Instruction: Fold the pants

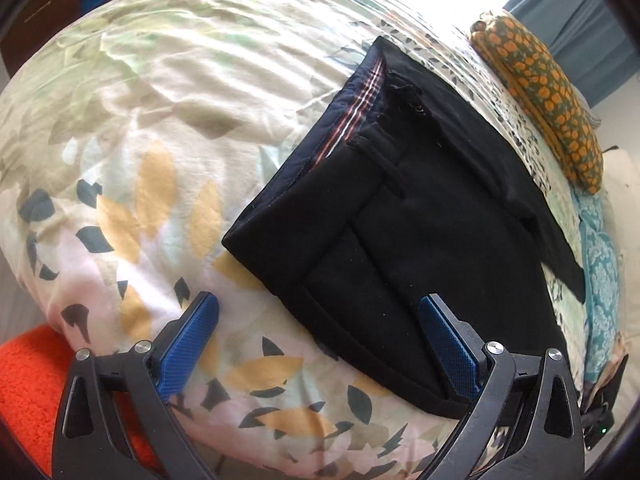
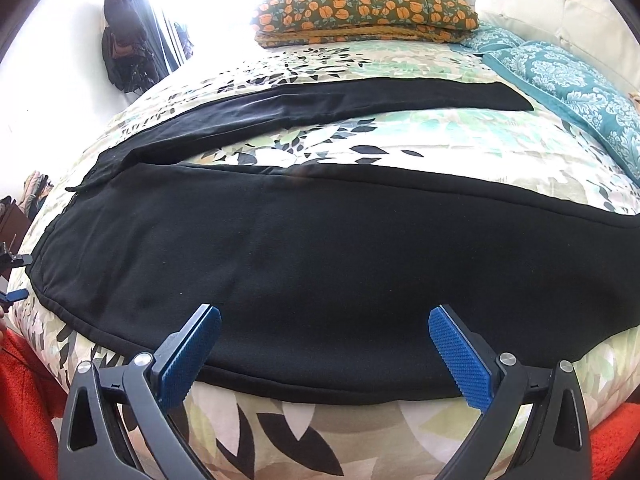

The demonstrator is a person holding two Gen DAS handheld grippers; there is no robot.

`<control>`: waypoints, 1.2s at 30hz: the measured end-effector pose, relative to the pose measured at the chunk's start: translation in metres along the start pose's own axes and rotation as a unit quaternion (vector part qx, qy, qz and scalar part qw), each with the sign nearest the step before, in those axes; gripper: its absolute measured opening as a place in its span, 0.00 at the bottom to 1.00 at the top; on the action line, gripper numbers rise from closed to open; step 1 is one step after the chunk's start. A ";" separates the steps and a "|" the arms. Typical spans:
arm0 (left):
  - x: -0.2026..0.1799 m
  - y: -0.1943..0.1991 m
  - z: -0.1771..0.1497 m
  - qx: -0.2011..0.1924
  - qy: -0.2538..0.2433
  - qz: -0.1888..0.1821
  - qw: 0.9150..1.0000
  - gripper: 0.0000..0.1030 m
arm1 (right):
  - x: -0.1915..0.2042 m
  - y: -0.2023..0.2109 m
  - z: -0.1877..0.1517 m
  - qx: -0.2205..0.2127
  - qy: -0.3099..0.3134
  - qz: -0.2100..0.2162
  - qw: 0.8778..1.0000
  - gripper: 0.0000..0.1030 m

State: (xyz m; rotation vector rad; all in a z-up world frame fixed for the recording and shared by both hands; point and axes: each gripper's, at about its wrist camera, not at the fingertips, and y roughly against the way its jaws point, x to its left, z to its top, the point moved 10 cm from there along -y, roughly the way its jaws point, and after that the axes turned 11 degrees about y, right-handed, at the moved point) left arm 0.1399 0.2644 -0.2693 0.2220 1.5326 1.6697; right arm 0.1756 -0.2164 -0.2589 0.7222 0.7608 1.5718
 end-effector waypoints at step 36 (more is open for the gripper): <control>0.050 0.066 -0.003 -0.094 0.038 0.129 0.986 0.74 | -0.002 0.013 -0.002 -0.017 0.015 0.000 1.000 1.00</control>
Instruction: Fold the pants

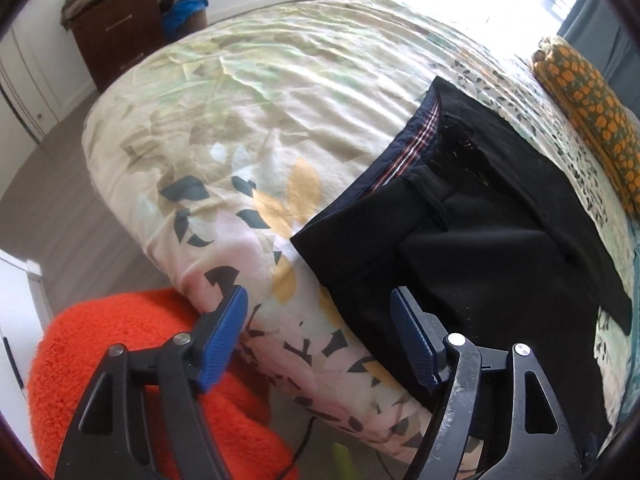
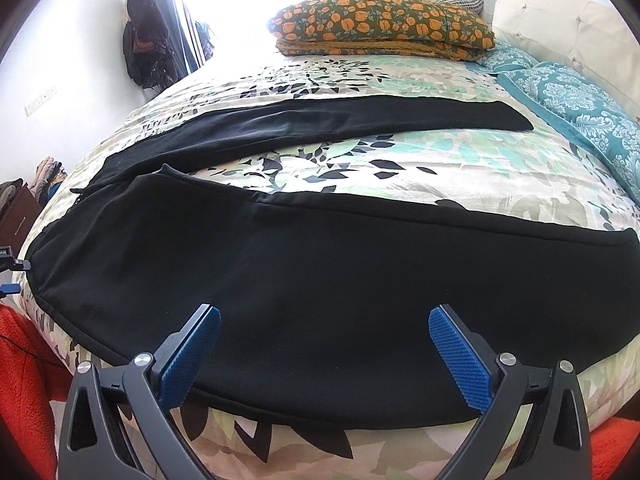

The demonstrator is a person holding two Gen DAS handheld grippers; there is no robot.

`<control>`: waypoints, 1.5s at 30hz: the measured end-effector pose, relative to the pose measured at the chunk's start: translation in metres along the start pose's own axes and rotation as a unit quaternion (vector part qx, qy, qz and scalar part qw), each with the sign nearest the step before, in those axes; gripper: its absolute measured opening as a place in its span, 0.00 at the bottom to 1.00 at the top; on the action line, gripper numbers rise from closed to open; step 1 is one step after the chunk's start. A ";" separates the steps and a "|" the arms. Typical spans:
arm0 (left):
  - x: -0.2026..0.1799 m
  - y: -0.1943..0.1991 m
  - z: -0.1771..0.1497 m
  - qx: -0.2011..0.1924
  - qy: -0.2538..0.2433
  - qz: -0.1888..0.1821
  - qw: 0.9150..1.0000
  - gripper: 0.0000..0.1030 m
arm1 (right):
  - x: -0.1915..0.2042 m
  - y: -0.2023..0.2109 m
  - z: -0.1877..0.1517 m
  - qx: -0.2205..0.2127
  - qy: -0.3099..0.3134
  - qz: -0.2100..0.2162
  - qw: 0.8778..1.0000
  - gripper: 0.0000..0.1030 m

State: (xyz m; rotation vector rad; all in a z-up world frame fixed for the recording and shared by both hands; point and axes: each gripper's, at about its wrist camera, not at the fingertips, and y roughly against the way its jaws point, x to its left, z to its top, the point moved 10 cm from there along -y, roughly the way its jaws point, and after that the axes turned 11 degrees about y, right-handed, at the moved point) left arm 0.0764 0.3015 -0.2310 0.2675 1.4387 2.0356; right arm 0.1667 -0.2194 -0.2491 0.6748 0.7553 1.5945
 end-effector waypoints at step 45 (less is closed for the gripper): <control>-0.108 0.021 -0.063 -0.061 -0.185 -0.029 0.980 0.74 | -0.385 0.079 -0.137 0.100 -0.393 -0.198 0.892 0.49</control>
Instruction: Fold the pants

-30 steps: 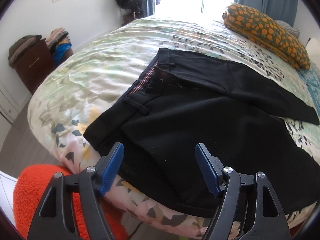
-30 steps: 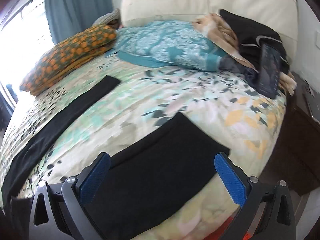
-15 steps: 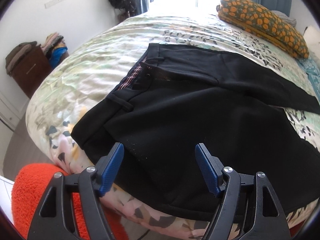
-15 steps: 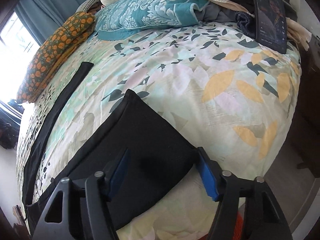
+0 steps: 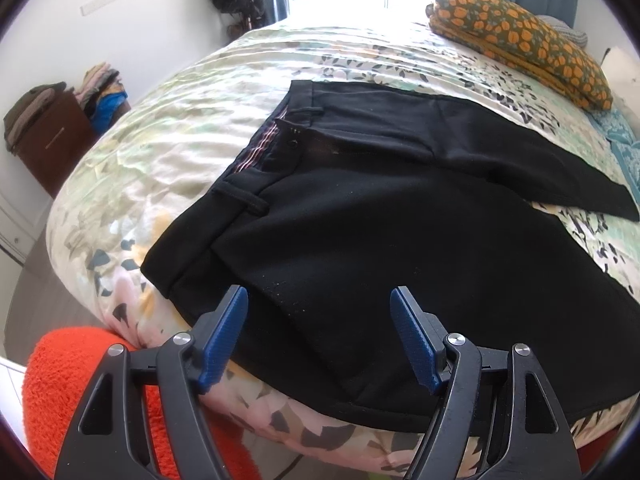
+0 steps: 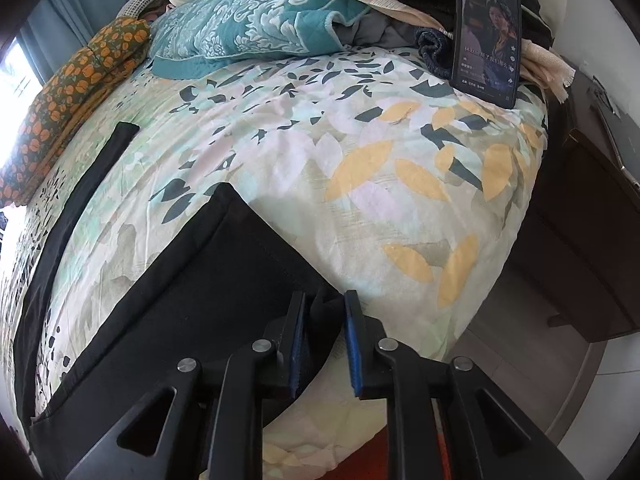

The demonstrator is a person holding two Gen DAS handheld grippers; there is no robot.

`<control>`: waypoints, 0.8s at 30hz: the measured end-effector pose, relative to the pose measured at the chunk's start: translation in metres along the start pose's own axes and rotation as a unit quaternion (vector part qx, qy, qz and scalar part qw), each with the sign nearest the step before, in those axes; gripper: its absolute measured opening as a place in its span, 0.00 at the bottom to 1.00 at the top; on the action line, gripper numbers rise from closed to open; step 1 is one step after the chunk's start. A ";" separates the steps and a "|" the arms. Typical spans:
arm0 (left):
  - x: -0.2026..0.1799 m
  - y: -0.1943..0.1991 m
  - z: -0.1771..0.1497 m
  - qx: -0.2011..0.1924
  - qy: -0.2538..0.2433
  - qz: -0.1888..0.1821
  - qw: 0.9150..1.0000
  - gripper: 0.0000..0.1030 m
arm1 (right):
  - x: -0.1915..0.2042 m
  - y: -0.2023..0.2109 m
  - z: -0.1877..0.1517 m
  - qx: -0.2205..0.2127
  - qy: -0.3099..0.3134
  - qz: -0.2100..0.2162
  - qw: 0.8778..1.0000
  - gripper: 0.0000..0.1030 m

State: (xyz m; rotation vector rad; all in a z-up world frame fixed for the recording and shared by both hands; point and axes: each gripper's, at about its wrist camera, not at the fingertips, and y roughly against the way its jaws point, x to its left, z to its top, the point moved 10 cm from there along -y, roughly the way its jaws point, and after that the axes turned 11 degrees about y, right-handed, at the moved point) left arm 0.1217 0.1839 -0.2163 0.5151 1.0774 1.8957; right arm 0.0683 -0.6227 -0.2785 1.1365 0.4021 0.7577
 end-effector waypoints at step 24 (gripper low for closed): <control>-0.017 0.002 -0.005 -0.013 -0.033 0.006 0.999 0.74 | 0.278 0.085 -0.112 -0.120 0.323 0.166 0.924 0.99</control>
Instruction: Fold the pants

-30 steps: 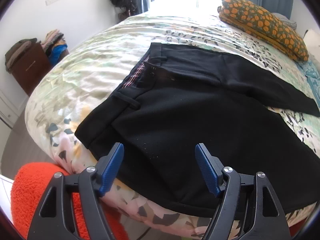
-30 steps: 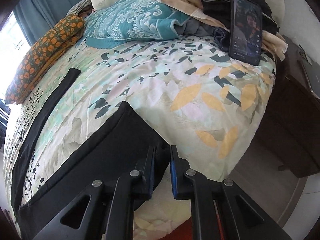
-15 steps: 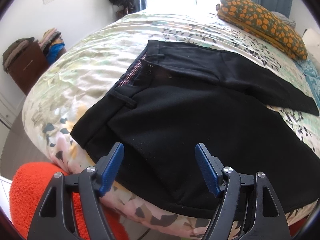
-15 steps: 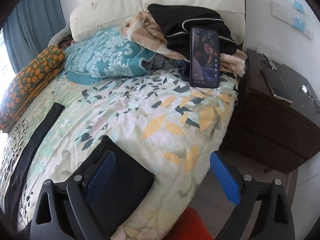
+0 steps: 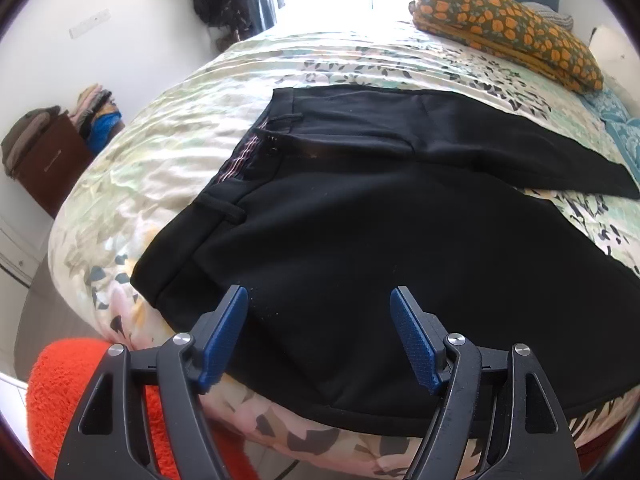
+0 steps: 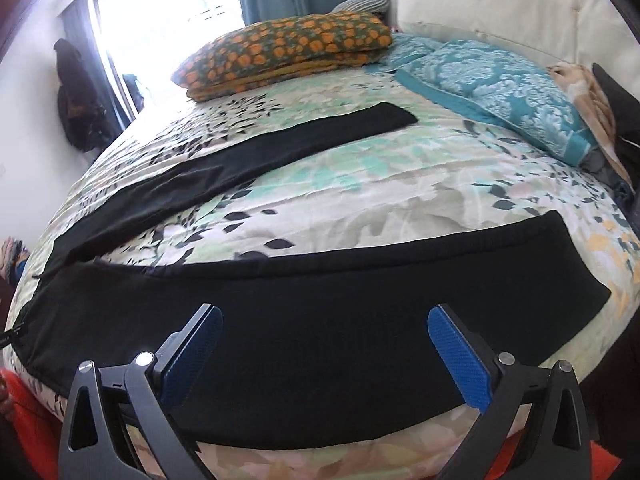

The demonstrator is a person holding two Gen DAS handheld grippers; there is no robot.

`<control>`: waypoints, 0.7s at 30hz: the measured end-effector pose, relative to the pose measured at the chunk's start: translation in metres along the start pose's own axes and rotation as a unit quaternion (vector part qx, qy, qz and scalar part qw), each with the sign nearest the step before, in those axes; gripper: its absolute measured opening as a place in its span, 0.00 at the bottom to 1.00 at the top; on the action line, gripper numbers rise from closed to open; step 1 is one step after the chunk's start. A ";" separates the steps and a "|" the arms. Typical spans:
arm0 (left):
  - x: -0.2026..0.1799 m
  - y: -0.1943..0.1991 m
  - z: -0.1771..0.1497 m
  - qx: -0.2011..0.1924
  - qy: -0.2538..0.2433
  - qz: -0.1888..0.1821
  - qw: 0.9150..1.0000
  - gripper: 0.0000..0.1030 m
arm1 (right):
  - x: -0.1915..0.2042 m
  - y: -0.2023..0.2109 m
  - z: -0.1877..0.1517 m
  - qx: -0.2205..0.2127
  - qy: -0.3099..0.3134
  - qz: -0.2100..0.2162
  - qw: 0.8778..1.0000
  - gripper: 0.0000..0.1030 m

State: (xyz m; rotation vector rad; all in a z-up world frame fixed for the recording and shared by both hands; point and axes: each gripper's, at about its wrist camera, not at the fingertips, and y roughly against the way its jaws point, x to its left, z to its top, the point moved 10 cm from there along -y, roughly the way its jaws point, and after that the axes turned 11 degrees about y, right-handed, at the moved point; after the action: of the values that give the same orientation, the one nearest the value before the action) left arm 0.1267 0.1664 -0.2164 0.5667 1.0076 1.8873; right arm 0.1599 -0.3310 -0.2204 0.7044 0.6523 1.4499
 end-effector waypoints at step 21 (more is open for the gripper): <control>-0.037 0.000 0.003 -0.001 -0.036 -0.018 0.999 0.74 | 0.022 -0.025 0.006 0.009 0.015 0.019 1.000 0.99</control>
State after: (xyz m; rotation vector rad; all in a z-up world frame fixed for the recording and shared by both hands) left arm 0.1468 0.1356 -0.2147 0.6067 0.9622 1.8225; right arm 0.1808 -0.3093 -0.2350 0.7139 0.6782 1.4932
